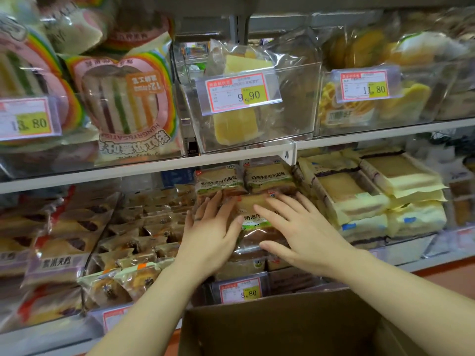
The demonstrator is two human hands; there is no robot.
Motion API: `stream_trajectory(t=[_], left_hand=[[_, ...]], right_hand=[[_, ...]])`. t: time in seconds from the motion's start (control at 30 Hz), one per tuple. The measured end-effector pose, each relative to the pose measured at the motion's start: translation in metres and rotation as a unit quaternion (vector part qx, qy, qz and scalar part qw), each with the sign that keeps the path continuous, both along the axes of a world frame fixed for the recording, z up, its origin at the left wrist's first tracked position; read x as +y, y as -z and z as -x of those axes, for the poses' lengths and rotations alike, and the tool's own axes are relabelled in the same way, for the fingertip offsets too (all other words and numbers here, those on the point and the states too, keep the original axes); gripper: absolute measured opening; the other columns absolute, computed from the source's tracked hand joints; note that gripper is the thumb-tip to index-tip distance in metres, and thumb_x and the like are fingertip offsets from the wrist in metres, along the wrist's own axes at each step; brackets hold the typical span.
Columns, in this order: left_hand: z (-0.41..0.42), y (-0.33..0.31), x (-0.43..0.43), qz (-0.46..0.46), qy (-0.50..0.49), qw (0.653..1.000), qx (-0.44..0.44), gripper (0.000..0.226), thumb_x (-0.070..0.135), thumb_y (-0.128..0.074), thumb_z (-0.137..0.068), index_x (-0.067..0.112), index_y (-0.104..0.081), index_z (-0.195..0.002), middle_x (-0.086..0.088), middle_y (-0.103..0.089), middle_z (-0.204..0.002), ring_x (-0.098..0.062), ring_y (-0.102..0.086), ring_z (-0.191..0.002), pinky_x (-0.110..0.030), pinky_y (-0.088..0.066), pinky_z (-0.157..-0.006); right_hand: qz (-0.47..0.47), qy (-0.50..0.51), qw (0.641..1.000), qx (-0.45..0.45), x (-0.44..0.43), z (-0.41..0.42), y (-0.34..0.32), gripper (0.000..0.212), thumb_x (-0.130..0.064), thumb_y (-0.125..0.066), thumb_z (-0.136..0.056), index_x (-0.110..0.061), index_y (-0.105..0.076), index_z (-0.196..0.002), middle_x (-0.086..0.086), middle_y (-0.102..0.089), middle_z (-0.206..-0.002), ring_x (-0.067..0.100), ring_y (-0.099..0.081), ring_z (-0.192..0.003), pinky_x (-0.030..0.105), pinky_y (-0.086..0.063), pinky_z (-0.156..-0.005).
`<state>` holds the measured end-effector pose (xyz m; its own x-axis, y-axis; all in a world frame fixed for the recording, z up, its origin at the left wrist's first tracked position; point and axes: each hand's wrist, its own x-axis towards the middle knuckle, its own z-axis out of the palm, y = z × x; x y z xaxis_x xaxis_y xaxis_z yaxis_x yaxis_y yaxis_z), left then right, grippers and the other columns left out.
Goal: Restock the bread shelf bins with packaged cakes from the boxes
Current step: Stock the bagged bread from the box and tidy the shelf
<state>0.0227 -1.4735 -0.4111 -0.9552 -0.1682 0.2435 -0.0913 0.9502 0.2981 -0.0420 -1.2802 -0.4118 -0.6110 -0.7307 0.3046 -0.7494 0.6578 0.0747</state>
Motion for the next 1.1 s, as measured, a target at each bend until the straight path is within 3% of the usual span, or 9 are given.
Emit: stream_trajectory(t=[0.1, 0.23, 0.33, 0.4, 0.5, 0.63, 0.8, 0.97, 1.1], left_hand=[[-0.012, 0.005, 0.004, 0.010, 0.024, 1.000, 0.008, 0.059, 0.060, -0.013, -0.093, 0.041, -0.016, -0.149, 0.013, -0.007, -0.160, -0.014, -0.002, -0.147, -0.045, 0.000, -0.120], [-0.018, 0.016, 0.011, 0.052, 0.044, 0.997, -0.031, 0.057, 0.060, -0.015, -0.095, 0.044, -0.006, -0.149, 0.012, -0.005, -0.160, -0.012, 0.000, -0.148, -0.049, 0.000, -0.119], [-0.020, 0.016, 0.013, 0.054, 0.027, 0.998, -0.027, 0.055, 0.054, -0.019, -0.098, 0.043, -0.004, -0.150, 0.012, -0.004, -0.160, -0.014, -0.001, -0.148, -0.052, -0.002, -0.118], [-0.023, 0.014, 0.019, 0.073, 0.019, 0.997, 0.012, 0.055, 0.055, -0.014, -0.098, 0.040, -0.007, -0.150, 0.010, -0.008, -0.160, -0.014, -0.005, -0.147, -0.051, -0.001, -0.119], [-0.027, 0.006, 0.042, 0.091, 0.044, 0.991, 0.086, 0.064, 0.056, -0.006, -0.089, 0.037, -0.022, -0.148, 0.007, -0.024, -0.156, -0.015, -0.016, -0.145, -0.047, 0.003, -0.116], [-0.015, 0.000, 0.089, 0.120, 0.125, 0.980, 0.097, 0.054, 0.052, -0.020, -0.094, 0.034, -0.040, -0.141, 0.004, -0.033, -0.153, -0.019, -0.021, -0.145, -0.053, 0.001, -0.115], [0.023, -0.001, 0.139, 0.173, 0.167, 0.969, 0.052, 0.052, 0.045, -0.034, -0.099, 0.032, -0.025, -0.148, 0.000, -0.020, -0.158, -0.023, -0.010, -0.147, -0.055, 0.007, -0.115], [0.071, -0.009, 0.173, 0.202, 0.170, 0.964, 0.034, 0.061, 0.047, -0.040, -0.097, 0.034, -0.014, -0.150, -0.003, -0.020, -0.156, -0.028, -0.019, -0.143, -0.052, -0.006, -0.116], [0.106, -0.016, 0.184, 0.209, 0.167, 0.963, -0.029, 0.068, 0.053, -0.043, -0.094, 0.040, -0.006, -0.150, -0.003, -0.011, -0.159, -0.035, -0.030, -0.139, -0.054, -0.011, -0.117]], right_hand=[[0.007, 0.009, 1.000, 0.027, 0.000, -0.010, 0.014, 0.061, -0.054, -0.030, -0.092, -0.024, -0.037, -0.144, 0.002, -0.045, -0.146, 0.023, -0.041, -0.136, 0.050, -0.030, -0.109], [-0.024, 0.003, 1.000, 0.012, -0.001, -0.012, 0.026, 0.063, -0.049, -0.033, -0.089, -0.021, -0.033, -0.146, 0.001, -0.046, -0.145, 0.022, -0.044, -0.133, 0.047, -0.028, -0.108], [-0.003, -0.020, 0.999, -0.032, 0.002, -0.012, 0.018, 0.063, -0.050, -0.031, -0.097, -0.030, -0.008, -0.152, -0.008, -0.012, -0.159, 0.015, -0.011, -0.147, 0.040, -0.002, -0.116], [0.020, -0.024, 0.999, -0.040, 0.011, -0.014, 0.017, 0.066, -0.051, -0.032, -0.098, -0.033, 0.003, -0.151, -0.014, 0.004, -0.158, 0.008, 0.007, -0.146, 0.035, 0.011, -0.116], [0.076, 0.003, 0.997, -0.006, 0.038, -0.018, 0.015, 0.065, -0.048, -0.039, -0.096, -0.031, -0.010, -0.152, -0.010, -0.009, -0.158, 0.009, -0.003, -0.146, 0.036, 0.005, -0.117], [0.137, 0.098, 0.986, 0.002, 0.087, -0.008, 0.021, 0.066, -0.037, -0.056, -0.092, -0.026, -0.024, -0.149, 0.000, -0.023, -0.157, 0.018, -0.013, -0.146, 0.039, -0.002, -0.118], [0.175, 0.225, 0.958, 0.015, 0.140, 0.025, 0.019, 0.071, -0.039, -0.061, -0.089, -0.023, -0.028, -0.149, 0.011, -0.015, -0.158, 0.031, -0.008, -0.147, 0.051, -0.010, -0.117], [0.183, 0.294, 0.937, -0.044, 0.177, 0.068, -0.004, 0.072, -0.058, -0.047, -0.090, -0.035, -0.016, -0.151, 0.004, 0.001, -0.161, 0.026, 0.008, -0.147, 0.051, -0.007, -0.116], [0.130, 0.284, 0.943, -0.115, 0.189, 0.087, -0.007, 0.069, -0.064, -0.041, -0.089, -0.042, -0.016, -0.149, 0.002, -0.007, -0.160, 0.028, 0.004, -0.146, 0.055, -0.011, -0.116]])
